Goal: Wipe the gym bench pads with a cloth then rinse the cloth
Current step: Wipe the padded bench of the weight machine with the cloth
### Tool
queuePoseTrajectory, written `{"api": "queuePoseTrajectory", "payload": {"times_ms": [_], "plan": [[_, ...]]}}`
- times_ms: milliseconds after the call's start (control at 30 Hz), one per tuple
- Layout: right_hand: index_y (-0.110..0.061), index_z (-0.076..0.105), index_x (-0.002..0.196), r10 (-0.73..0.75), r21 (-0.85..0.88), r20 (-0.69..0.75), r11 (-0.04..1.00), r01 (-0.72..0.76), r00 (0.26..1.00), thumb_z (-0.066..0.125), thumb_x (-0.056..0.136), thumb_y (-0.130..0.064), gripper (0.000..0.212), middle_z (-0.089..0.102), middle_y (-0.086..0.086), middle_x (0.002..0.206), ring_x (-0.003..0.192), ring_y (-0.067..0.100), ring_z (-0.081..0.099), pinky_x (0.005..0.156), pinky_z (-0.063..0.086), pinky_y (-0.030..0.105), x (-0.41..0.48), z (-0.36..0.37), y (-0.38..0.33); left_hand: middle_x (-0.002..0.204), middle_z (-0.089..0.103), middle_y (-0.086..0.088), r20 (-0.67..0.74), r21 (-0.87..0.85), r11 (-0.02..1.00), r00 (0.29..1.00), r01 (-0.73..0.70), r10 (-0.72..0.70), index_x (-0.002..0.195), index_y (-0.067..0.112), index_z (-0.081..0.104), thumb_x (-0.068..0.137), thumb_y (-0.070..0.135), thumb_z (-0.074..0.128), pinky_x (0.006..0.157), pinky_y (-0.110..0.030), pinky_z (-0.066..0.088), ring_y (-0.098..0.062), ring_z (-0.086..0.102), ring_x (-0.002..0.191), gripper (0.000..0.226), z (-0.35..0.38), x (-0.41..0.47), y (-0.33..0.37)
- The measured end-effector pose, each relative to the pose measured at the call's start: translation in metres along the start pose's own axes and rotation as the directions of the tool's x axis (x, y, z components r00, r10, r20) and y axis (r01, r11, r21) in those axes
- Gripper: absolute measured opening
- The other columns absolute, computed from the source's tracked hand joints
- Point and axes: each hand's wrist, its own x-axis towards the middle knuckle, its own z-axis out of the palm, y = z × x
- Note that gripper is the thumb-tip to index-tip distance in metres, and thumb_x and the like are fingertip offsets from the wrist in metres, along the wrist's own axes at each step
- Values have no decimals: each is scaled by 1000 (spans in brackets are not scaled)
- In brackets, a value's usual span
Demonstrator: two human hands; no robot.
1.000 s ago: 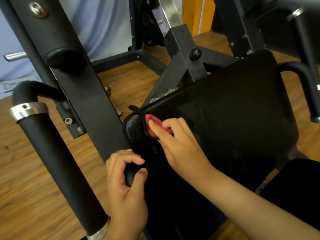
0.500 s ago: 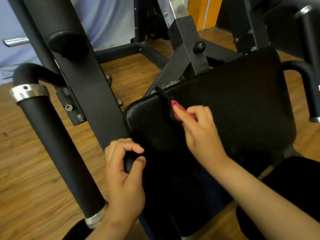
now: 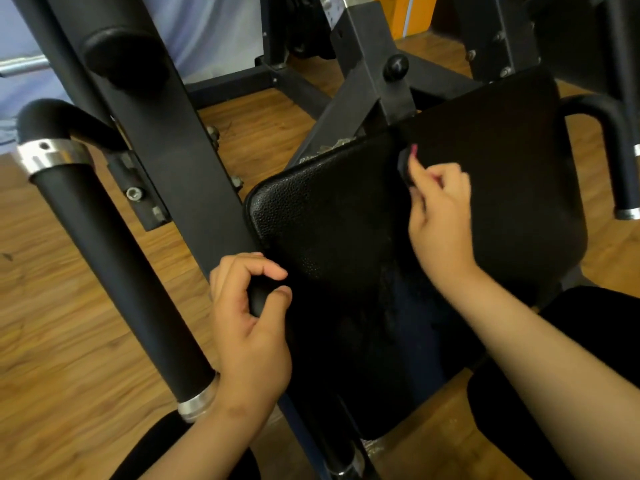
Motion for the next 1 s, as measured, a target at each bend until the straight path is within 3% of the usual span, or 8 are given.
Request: {"api": "queuePoseTrajectory", "payload": {"times_ms": [100,200,333,500,633,733,900,1000], "plan": [[-10,49,140,51,32,24,998,-52,998,49,93,0,47,49,10,98,90,19,41,80,27,9,-11,0,-11,88,51,19,-1,-2,1000,1000,7,-7,82,31,52,74,23,53,90,-25,35,-9,50,98,12,-1,-1,1],[-8,52,137,-75,120,87,991,64,993,53,89,5,49,52,10,99,91,21,43,79,37,20,-45,6,-39,88,51,18,-4,-9,1000,1000,14,-14,82,31,53,73,23,53,91,-29,35,-13,50,99,12,-1,-1,0],[-8,55,134,-218,86,125,974,208,968,55,86,10,51,54,14,98,88,26,45,76,41,30,-47,4,-23,88,51,16,-9,-6,1000,1000,5,-5,82,31,53,74,23,53,91,-28,36,-13,50,99,12,0,-1,0],[-6,59,128,88,-7,32,996,-88,996,50,91,4,39,51,14,101,92,25,44,78,45,36,-38,-6,9,88,51,18,0,-5,1000,1000,10,-10,83,31,53,74,25,52,90,-23,35,-12,50,99,11,-1,-2,0],[-7,53,135,-80,140,132,988,62,988,49,89,1,47,52,11,100,90,22,44,79,37,26,-74,2,-28,89,51,16,-5,-4,1000,1000,14,-14,82,30,53,74,24,52,91,-23,35,-13,50,100,10,0,-2,1],[-8,51,136,-172,119,164,981,153,971,56,85,9,54,54,11,99,88,25,46,75,41,29,-80,1,-24,89,51,13,-12,0,1000,1000,12,-12,82,30,53,74,24,52,91,-22,35,-13,50,100,11,0,-2,2],[0,58,125,72,-25,62,997,-70,995,54,87,9,39,52,15,100,91,26,44,79,46,38,-63,-6,11,89,50,17,0,45,999,1000,28,-28,82,32,52,74,26,51,91,-22,35,-14,50,102,10,1,-3,3],[-1,56,129,23,34,99,999,-26,995,55,85,9,45,52,13,102,91,25,44,79,42,33,-80,-4,-9,89,50,15,-10,35,999,1000,19,-19,81,32,52,74,26,50,90,-21,35,-12,50,100,10,1,-3,4]]}}
